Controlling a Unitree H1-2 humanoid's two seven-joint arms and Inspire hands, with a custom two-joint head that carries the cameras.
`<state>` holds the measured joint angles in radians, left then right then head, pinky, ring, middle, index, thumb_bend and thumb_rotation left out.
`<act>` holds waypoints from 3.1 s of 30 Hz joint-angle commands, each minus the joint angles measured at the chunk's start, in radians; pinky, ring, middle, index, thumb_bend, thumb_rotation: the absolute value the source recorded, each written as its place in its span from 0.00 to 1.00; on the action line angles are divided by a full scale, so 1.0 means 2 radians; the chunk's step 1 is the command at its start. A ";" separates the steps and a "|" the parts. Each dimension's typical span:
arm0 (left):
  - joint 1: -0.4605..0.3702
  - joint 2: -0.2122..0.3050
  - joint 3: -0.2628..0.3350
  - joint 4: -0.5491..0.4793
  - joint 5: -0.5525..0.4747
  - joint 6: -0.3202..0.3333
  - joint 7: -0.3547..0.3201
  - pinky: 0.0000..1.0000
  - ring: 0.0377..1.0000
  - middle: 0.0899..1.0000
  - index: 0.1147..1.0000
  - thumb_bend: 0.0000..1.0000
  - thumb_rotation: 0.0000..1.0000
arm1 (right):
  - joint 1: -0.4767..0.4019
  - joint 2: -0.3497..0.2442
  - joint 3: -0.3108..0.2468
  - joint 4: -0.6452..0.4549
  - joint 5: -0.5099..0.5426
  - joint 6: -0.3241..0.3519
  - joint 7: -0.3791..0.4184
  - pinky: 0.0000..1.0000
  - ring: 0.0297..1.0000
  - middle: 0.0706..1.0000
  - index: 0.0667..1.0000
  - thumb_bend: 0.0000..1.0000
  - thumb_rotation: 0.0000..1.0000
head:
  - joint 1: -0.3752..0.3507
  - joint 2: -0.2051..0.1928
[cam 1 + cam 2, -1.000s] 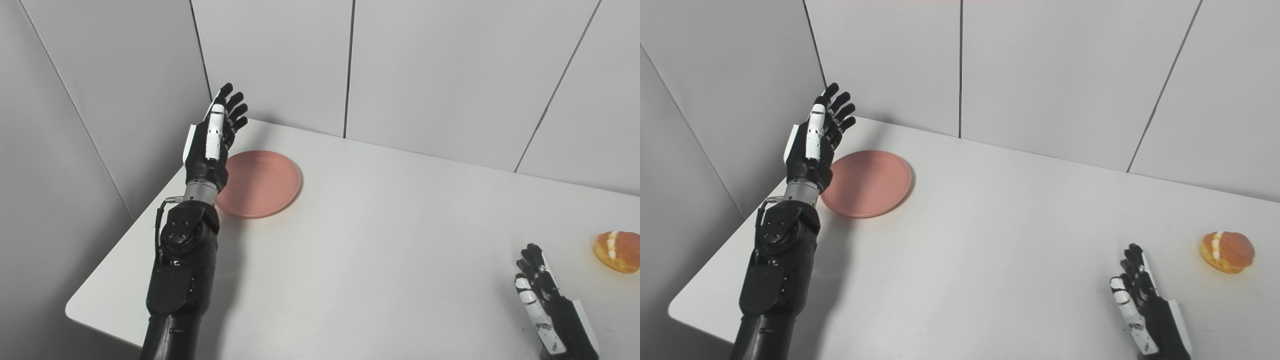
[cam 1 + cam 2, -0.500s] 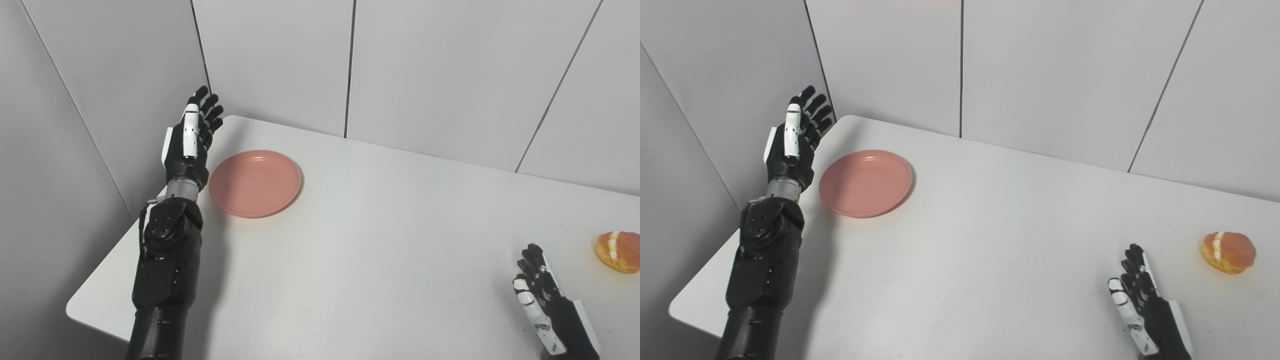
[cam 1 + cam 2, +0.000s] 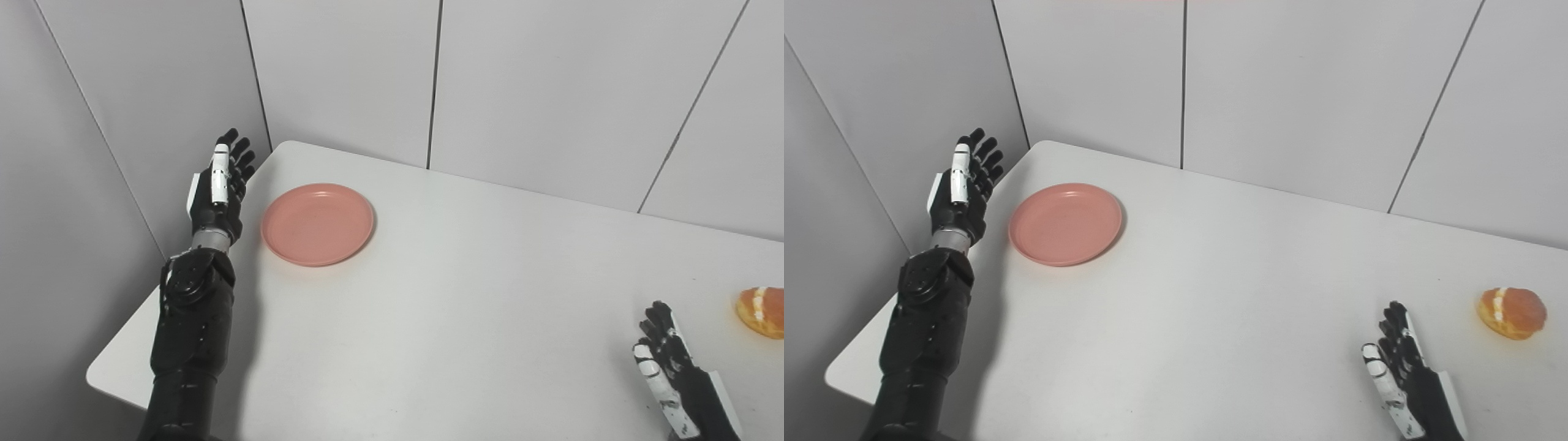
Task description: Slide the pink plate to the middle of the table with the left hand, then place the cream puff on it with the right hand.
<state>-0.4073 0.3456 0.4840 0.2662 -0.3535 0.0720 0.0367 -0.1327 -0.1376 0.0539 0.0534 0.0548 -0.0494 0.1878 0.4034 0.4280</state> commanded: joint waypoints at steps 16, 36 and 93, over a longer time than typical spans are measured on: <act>-0.021 0.021 0.006 0.051 -0.015 -0.027 -0.008 0.94 0.92 0.91 0.91 0.33 1.00 | 0.020 0.002 0.002 0.012 -0.003 0.012 -0.002 1.00 1.00 1.00 1.00 0.27 0.71 | -0.004 0.002; -0.043 0.015 -0.025 0.158 -0.027 -0.045 -0.063 0.92 0.92 0.92 0.91 0.35 1.00 | 0.019 0.003 0.003 0.023 -0.012 -0.003 -0.002 1.00 1.00 1.00 1.00 0.29 0.76 | -0.013 0.006; 0.025 -0.115 -0.167 0.042 -0.013 0.050 -0.116 0.88 0.88 0.88 0.88 0.38 1.00 | 0.018 0.015 0.017 0.016 -0.023 0.000 -0.003 0.97 0.98 1.00 1.00 0.41 0.80 | -0.102 0.069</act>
<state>-0.3909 0.1245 0.1636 0.3356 -0.3876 0.0885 -0.2032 -0.1346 -0.1283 0.0687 0.0587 0.0117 -0.0585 0.1808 0.2010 0.5645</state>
